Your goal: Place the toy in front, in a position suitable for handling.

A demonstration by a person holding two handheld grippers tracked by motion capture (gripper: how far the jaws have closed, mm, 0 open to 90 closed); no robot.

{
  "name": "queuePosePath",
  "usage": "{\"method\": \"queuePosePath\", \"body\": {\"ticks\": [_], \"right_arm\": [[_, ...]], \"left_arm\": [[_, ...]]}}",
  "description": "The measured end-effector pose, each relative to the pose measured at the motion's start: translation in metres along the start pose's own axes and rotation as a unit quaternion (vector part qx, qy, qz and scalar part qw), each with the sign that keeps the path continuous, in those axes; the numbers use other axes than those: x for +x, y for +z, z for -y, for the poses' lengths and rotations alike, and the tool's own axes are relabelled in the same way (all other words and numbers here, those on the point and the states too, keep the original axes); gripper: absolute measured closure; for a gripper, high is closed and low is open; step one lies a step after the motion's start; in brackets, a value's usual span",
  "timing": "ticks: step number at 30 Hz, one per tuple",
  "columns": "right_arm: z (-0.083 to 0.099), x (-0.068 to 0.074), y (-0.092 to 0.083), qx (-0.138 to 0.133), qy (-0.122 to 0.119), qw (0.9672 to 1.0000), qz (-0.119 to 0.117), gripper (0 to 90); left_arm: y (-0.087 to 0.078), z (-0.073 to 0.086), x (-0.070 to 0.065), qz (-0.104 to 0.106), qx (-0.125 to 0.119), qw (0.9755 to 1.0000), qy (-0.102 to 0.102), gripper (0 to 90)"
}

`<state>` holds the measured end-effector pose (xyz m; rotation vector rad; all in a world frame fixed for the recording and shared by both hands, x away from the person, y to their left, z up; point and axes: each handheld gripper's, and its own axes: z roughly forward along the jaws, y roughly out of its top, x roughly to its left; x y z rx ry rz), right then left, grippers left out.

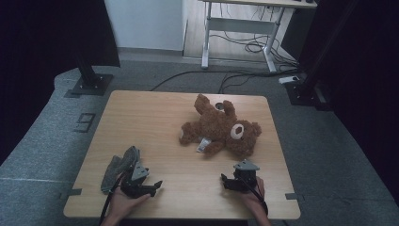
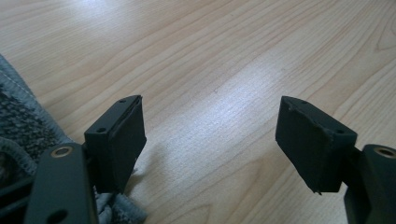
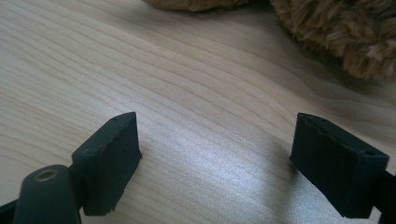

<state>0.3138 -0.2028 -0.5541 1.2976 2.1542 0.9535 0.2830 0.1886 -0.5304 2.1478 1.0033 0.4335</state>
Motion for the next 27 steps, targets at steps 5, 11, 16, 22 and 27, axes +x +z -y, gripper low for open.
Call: {"method": "queuePosePath", "body": {"ticks": [5, 11, 16, 22, 27], "right_arm": [[0.002, -0.001, -0.002, -0.001, -0.006, 1.0000, 0.000, 15.5], [0.003, -0.002, -0.004, -0.009, -0.013, 0.9999, 0.004, 16.9], [0.001, -0.002, -0.004, -0.018, -0.020, 0.9996, 0.006, 16.9], [-0.001, -0.003, -0.011, -0.041, -0.016, 0.9990, -0.005, 17.0], [-0.005, -0.010, -0.017, -0.057, -0.010, 0.9983, 0.000, 17.2]], "left_arm": [[-0.003, 0.001, 0.004, -0.006, -0.004, 1.0000, -0.006, 24.6], [-0.002, 0.002, 0.005, -0.010, -0.002, 0.9999, -0.001, 25.0], [-0.003, 0.002, 0.000, -0.008, -0.005, 1.0000, 0.002, 25.4], [-0.002, -0.002, -0.003, -0.003, -0.012, 0.9999, -0.001, 27.0], [0.002, -0.012, -0.010, 0.001, -0.021, 0.9998, 0.003, 27.7]]}}
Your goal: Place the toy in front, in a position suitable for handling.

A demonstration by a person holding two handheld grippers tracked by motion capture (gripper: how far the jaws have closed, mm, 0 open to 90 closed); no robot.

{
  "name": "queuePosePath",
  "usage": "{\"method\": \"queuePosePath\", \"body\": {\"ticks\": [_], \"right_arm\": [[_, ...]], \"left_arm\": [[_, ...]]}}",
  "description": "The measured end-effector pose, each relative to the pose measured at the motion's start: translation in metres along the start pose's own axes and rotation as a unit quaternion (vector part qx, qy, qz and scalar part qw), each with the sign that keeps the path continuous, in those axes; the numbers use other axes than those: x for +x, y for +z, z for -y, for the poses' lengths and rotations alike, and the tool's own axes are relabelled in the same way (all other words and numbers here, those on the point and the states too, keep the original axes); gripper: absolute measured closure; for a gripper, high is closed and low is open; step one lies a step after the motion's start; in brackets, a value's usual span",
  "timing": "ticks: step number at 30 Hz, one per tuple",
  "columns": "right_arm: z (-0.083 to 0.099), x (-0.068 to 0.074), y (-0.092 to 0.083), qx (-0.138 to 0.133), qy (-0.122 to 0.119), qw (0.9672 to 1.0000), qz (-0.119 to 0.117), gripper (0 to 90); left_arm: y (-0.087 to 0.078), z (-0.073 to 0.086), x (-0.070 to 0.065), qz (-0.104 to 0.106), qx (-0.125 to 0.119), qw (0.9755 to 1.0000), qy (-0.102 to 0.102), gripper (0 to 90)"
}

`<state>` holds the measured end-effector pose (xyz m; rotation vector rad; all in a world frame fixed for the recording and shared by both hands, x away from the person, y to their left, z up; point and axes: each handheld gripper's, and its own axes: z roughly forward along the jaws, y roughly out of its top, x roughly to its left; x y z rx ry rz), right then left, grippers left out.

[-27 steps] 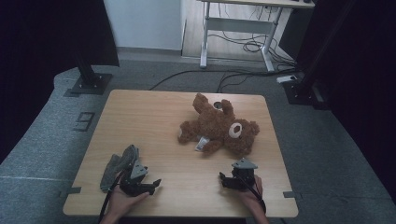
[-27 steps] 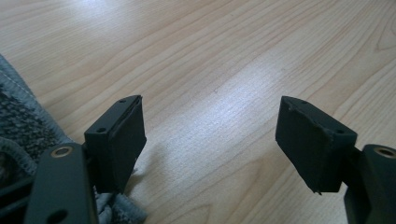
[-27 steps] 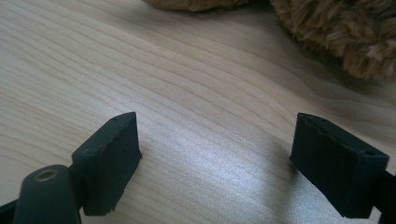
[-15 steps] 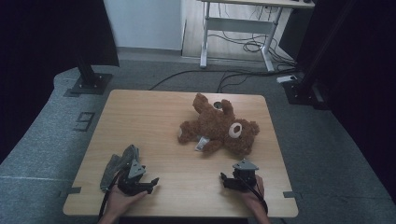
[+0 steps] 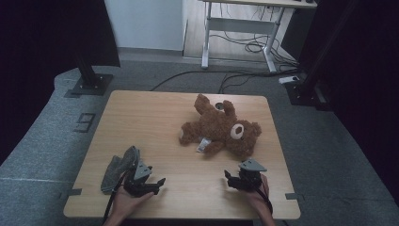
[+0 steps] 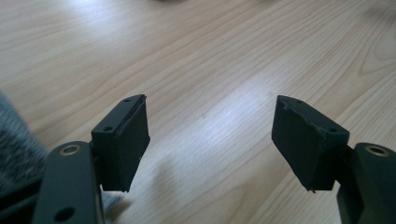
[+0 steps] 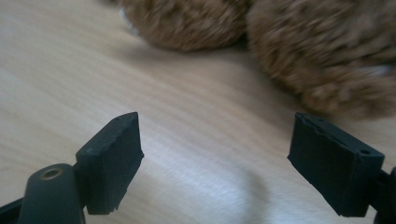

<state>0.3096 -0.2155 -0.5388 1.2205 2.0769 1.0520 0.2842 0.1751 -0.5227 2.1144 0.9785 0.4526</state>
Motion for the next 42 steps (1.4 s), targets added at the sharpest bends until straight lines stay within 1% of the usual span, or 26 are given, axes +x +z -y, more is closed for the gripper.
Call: {"method": "queuePosePath", "body": {"ticks": [3, 4, 5, 7, 12, 16, 18, 20, 22, 24, 25, 26, 27, 28, 29, 30, 31, 32, 33, 36, 37, 39, 40, 41, 42], "right_arm": [[-0.004, -0.008, -0.004, -0.009, 0.007, 0.9999, 0.010, 17.4], [-0.004, -0.008, -0.004, -0.009, 0.007, 0.9999, 0.010, 17.4], [-0.006, -0.014, -0.006, -0.016, 0.013, 0.9996, 0.017, 17.4], [-0.009, -0.019, -0.007, -0.020, 0.019, 0.9994, 0.021, 17.5], [-0.019, -0.034, -0.008, -0.037, 0.028, 0.9983, 0.035, 17.4], [-0.037, -0.051, -0.007, -0.051, 0.040, 0.9972, 0.039, 15.0], [-0.049, -0.059, -0.004, -0.053, 0.045, 0.9968, 0.039, 13.4], [-0.061, -0.068, 0.000, -0.053, 0.051, 0.9966, 0.035, 11.8], [-0.070, -0.075, 0.006, -0.049, 0.057, 0.9967, 0.031, 8.9], [-0.078, -0.081, 0.013, -0.046, 0.067, 0.9965, 0.019, 5.7], [-0.081, -0.082, 0.018, -0.040, 0.065, 0.9969, 0.019, 3.7], [-0.082, -0.083, 0.022, -0.039, 0.063, 0.9970, 0.021, 2.4], [-0.083, -0.085, 0.029, -0.030, 0.071, 0.9969, 0.015, 0.0], [-0.083, -0.087, 0.035, -0.019, 0.073, 0.9971, 0.011, 0.0], [-0.083, -0.088, 0.039, -0.013, 0.072, 0.9972, 0.014, 0.0], [-0.083, -0.088, 0.039, -0.013, 0.072, 0.9972, 0.014, 0.0], [-0.080, -0.092, 0.048, -0.004, 0.078, 0.9968, 0.015, 0.0], [-0.079, -0.094, 0.052, -0.005, 0.084, 0.9964, 0.009, 0.0], [-0.078, -0.095, 0.054, -0.005, 0.086, 0.9962, 0.008, 0.0], [-0.076, -0.094, 0.060, 0.002, 0.081, 0.9967, 0.010, 0.0], [-0.076, -0.093, 0.061, 0.005, 0.079, 0.9968, 0.013, 0.5], [-0.076, -0.091, 0.060, 0.008, 0.071, 0.9973, 0.015, 5.6], [-0.076, -0.091, 0.060, 0.008, 0.071, 0.9973, 0.015, 5.6], [-0.075, -0.090, 0.058, 0.010, 0.064, 0.9978, 0.016, 14.4], [-0.075, -0.089, 0.057, 0.010, 0.061, 0.9979, 0.017, 17.5]], "left_arm": [[0.004, -0.005, -0.003, 0.004, -0.001, 1.0000, 0.005, 28.1], [0.004, -0.005, -0.003, 0.004, -0.001, 1.0000, 0.005, 28.1], [0.006, -0.007, -0.005, 0.006, -0.002, 1.0000, 0.005, 28.1], [0.009, -0.011, -0.008, 0.008, -0.002, 0.9999, 0.009, 28.1], [0.010, -0.012, -0.010, 0.011, -0.001, 0.9999, 0.011, 28.2], [0.011, -0.009, -0.010, 0.013, 0.002, 0.9999, 0.010, 28.3], [0.010, -0.009, -0.009, 0.015, 0.001, 0.9999, 0.009, 28.3], [0.009, -0.009, -0.008, 0.015, -0.001, 0.9998, 0.008, 28.3], [0.008, -0.008, -0.007, 0.015, -0.002, 0.9999, 0.008, 28.3], [0.007, -0.007, -0.005, 0.014, -0.003, 0.9999, 0.006, 28.3], [0.006, -0.006, -0.004, 0.015, -0.003, 0.9999, 0.003, 28.3], [0.006, -0.006, -0.003, 0.013, -0.004, 0.9999, 0.001, 28.3], [0.005, -0.005, -0.002, 0.013, -0.003, 0.9999, 0.001, 28.3], [0.005, -0.005, -0.002, 0.013, -0.003, 0.9999, 0.001, 28.3], [0.005, -0.005, -0.001, 0.011, -0.004, 0.9999, -0.001, 28.3], [0.005, -0.005, -0.001, 0.011, -0.004, 0.9999, -0.001, 28.3], [0.005, -0.005, 0.000, 0.010, -0.003, 0.9999, -0.003, 28.3], [0.005, -0.005, 0.001, 0.010, -0.002, 0.9999, -0.003, 28.3], [0.005, -0.005, 0.000, 0.011, -0.002, 0.9999, -0.003, 28.3], [0.006, -0.005, -0.001, 0.014, -0.003, 0.9999, -0.003, 28.3], [0.006, -0.005, -0.001, 0.015, -0.002, 0.9999, -0.003, 28.3], [0.006, -0.005, -0.001, 0.015, -0.002, 0.9999, -0.004, 28.3], [0.006, -0.005, -0.001, 0.015, -0.002, 0.9999, -0.004, 28.4], [0.007, -0.005, -0.001, 0.016, -0.002, 0.9999, -0.004, 28.4], [0.007, -0.005, -0.002, 0.016, -0.003, 0.9998, -0.005, 28.4]]}}
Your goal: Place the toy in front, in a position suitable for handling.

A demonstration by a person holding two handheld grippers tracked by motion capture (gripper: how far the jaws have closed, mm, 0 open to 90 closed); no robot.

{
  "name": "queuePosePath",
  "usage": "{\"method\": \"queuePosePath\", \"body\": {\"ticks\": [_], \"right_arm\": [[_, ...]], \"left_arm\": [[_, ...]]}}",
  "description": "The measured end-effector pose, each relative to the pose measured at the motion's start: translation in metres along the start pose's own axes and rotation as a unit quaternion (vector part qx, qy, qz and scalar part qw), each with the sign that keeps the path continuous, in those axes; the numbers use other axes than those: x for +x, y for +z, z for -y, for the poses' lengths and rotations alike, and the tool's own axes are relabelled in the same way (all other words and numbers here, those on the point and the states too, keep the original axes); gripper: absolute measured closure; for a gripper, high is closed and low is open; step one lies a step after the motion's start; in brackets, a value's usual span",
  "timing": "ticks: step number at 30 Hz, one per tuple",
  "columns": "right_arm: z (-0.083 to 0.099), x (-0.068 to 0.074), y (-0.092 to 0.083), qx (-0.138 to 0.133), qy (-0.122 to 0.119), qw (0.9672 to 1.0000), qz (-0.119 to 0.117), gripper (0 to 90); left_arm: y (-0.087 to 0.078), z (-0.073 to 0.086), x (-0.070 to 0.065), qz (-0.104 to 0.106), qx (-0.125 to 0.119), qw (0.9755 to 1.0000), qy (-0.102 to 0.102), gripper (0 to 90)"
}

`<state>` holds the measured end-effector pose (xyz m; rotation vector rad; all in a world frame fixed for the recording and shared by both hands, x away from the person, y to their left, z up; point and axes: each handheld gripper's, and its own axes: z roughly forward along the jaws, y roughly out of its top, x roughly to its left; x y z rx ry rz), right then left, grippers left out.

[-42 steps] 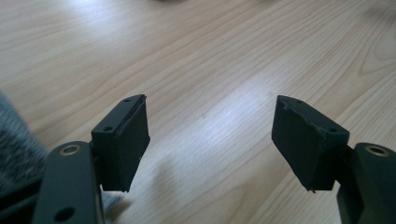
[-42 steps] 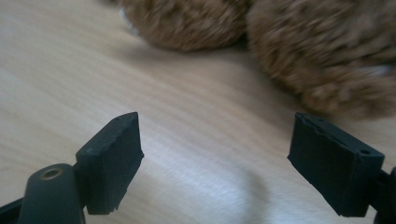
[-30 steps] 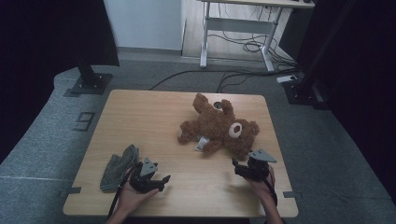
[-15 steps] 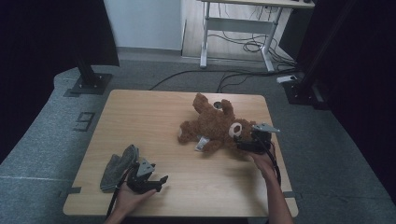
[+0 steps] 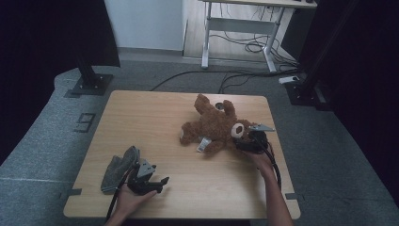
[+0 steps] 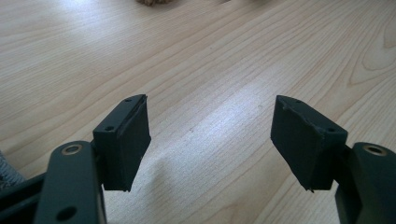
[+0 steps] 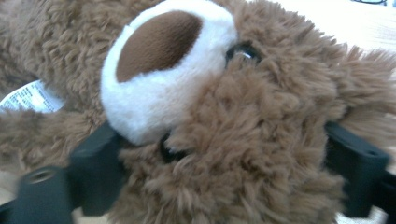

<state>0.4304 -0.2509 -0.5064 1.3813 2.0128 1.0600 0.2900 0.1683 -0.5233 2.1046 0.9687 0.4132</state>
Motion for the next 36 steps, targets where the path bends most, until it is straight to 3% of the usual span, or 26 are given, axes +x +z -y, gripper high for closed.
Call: {"method": "queuePosePath", "body": {"ticks": [5, 10, 15, 20, 25, 36], "right_arm": [[0.002, 0.004, -0.004, -0.001, -0.010, 0.9999, 0.003, 34.0], [0.004, 0.006, -0.009, -0.009, -0.012, 0.9999, -0.009, 42.7], [0.005, 0.014, -0.015, -0.017, -0.009, 0.9995, -0.024, 49.1], [0.006, 0.023, -0.021, -0.023, -0.005, 0.9988, -0.043, 50.7], [0.010, 0.048, -0.034, -0.037, 0.002, 0.9983, -0.045, 50.7], [0.027, 0.074, -0.043, -0.044, 0.007, 0.9971, -0.061, 49.9]], "left_arm": [[0.002, -0.001, -0.002, 0.000, 0.000, 1.0000, 0.000, 28.7], [0.007, -0.004, -0.006, 0.001, 0.001, 1.0000, 0.002, 29.3], [0.018, -0.018, -0.016, 0.012, 0.000, 0.9998, 0.017, 29.6], [0.023, -0.030, -0.021, 0.016, -0.008, 0.9996, 0.024, 30.0], [0.034, -0.041, -0.026, 0.027, -0.016, 0.9992, 0.024, 31.1], [0.045, -0.044, -0.029, 0.035, -0.008, 0.9991, 0.024, 31.5]]}}
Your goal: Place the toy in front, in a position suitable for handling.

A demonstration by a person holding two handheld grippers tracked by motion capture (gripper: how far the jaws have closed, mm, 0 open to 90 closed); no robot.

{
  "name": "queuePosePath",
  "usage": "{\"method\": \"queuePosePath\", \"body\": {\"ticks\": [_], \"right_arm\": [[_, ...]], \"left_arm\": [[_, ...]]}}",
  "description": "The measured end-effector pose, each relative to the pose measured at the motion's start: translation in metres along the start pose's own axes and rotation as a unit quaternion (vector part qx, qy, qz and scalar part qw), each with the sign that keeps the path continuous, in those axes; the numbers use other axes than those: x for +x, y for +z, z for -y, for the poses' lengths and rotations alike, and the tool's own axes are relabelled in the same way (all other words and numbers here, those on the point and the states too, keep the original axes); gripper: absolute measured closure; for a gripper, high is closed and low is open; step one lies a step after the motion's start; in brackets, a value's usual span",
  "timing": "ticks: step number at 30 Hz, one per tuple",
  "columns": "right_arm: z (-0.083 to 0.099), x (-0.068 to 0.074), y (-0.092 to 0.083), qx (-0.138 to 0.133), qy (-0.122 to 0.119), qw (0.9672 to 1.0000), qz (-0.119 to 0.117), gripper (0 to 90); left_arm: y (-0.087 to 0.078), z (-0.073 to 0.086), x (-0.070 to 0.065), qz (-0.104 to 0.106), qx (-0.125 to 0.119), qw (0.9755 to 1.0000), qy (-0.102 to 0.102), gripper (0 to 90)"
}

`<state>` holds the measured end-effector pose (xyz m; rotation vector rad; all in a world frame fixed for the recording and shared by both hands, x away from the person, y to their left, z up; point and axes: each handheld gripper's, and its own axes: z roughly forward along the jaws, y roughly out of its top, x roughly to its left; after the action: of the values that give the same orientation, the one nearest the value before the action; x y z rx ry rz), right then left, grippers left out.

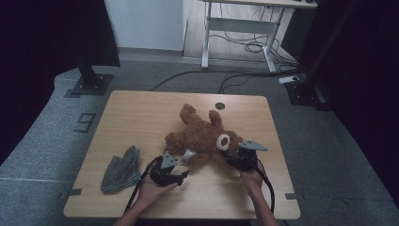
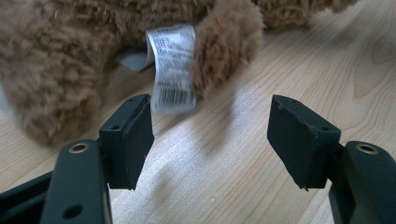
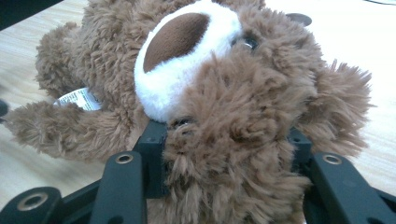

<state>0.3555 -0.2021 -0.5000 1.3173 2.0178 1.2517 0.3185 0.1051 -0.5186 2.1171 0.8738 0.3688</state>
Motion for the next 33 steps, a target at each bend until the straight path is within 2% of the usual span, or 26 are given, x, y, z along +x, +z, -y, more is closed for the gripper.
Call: {"method": "queuePosePath", "body": {"ticks": [5, 11, 14, 15, 16, 18, 21, 23, 24, 26, 27, 28, 33], "right_arm": [[0.005, 0.011, -0.004, -0.003, -0.007, 0.9999, -0.007, 49.6], [0.007, 0.018, -0.004, -0.005, -0.008, 0.9999, -0.010, 49.2], [0.009, 0.020, -0.004, -0.005, -0.005, 0.9999, -0.010, 49.1], [0.009, 0.020, -0.004, -0.005, -0.005, 0.9999, -0.010, 49.1], [0.010, 0.021, -0.005, -0.005, -0.005, 0.9999, -0.012, 49.1], [0.011, 0.023, -0.006, -0.004, -0.004, 0.9999, -0.014, 48.9], [0.013, 0.026, -0.008, -0.003, -0.007, 0.9999, -0.015, 47.3], [0.013, 0.026, -0.008, -0.002, -0.007, 0.9999, -0.015, 44.1], [0.013, 0.026, -0.008, 0.003, -0.006, 0.9999, -0.007, 32.7], [0.012, 0.025, -0.010, 0.006, -0.009, 0.9999, -0.005, 24.5], [0.012, 0.025, -0.010, 0.006, -0.009, 0.9999, -0.005, 24.5], [0.008, 0.024, -0.015, 0.000, -0.010, 0.9999, -0.003, 19.2], [-0.011, 0.020, -0.030, -0.028, -0.010, 0.9995, -0.010, 18.4]], "left_arm": [[0.004, -0.001, -0.003, 0.003, 0.003, 1.0000, 0.003, 31.6], [0.010, -0.004, -0.006, 0.005, 0.002, 1.0000, 0.007, 35.5], [0.013, -0.005, -0.006, 0.002, 0.005, 1.0000, 0.007, 43.5], [0.014, -0.005, -0.006, 0.001, 0.005, 1.0000, 0.007, 43.5], [0.014, -0.005, -0.006, 0.010, 0.004, 0.9999, 0.007, 53.6], [0.014, -0.006, -0.006, 0.017, 0.005, 0.9998, 0.010, 62.6], [0.014, -0.005, -0.006, 0.022, 0.011, 0.9996, 0.012, 69.7], [0.013, -0.005, -0.005, 0.025, 0.014, 0.9995, 0.009, 72.6], [0.012, -0.005, -0.003, 0.029, 0.015, 0.9994, 0.007, 73.8], [0.010, -0.004, -0.002, 0.034, 0.014, 0.9993, 0.004, 75.0], [0.010, -0.004, -0.002, 0.034, 0.014, 0.9993, 0.004, 75.3], [0.009, -0.004, -0.001, 0.036, 0.012, 0.9993, 0.002, 75.6], [0.008, -0.002, 0.000, 0.036, 0.014, 0.9993, 0.002, 76.2]]}}
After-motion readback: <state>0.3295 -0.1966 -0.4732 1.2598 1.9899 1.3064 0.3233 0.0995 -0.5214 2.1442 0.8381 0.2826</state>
